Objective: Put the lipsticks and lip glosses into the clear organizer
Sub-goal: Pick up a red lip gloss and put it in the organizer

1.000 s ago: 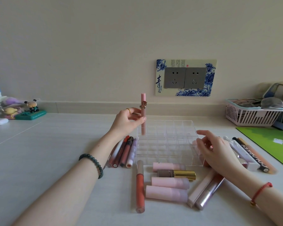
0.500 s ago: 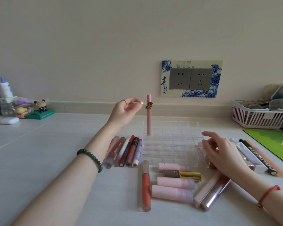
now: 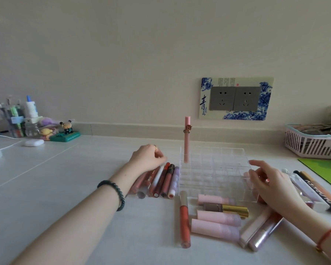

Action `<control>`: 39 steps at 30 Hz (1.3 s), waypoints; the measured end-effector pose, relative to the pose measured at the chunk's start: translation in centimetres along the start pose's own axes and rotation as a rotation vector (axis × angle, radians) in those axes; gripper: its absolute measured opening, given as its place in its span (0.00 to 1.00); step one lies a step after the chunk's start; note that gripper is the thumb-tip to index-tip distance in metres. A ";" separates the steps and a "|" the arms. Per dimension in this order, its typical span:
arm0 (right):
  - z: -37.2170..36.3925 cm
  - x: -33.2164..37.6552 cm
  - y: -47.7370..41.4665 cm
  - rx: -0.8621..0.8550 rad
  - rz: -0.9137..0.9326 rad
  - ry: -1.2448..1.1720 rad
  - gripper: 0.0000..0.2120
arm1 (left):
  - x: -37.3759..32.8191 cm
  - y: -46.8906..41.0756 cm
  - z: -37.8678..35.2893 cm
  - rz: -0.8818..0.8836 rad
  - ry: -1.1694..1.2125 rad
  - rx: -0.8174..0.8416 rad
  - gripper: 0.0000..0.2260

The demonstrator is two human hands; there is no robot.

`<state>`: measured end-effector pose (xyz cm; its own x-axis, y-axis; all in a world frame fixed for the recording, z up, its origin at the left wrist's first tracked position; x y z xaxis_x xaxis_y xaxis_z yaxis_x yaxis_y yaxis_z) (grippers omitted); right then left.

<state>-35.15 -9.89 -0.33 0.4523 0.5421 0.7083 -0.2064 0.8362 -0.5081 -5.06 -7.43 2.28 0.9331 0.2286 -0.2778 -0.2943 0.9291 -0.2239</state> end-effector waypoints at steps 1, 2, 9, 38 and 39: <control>0.0 0.0 0.0 0.000 0.001 0.002 0.14 | -0.3 -0.2 -0.3 0.025 -0.054 0.005 0.09; 0.0 -0.1 0.0 -0.003 0.002 0.003 0.14 | -0.6 -0.5 -0.6 0.047 -0.099 0.011 0.10; -0.1 -0.6 -0.3 -0.027 0.033 -0.008 0.14 | -1.4 -2.7 -2.0 0.125 -0.213 0.122 0.19; 0.0 -0.7 -0.3 -0.016 0.042 -0.022 0.15 | -0.8 -3.3 1.0 0.071 0.075 0.108 0.15; 0.0 -0.6 -0.2 -0.017 0.040 -0.019 0.14 | -0.7 -3.2 1.5 0.058 0.127 0.079 0.14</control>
<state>-35.37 -10.42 -0.65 0.4274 0.5766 0.6963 -0.2093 0.8124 -0.5443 -4.51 -10.13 4.57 0.8798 0.2482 -0.4053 -0.3248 0.9366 -0.1316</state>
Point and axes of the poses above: each hand's wrist, its own y-axis away from the middle knuckle, its own z-axis out of the back of the hand, x = y × z, the point moved 1 cm from there along -y, towards the middle knuckle, and after that the axes turned 12 degrees about -y, right-handed, at the moved point
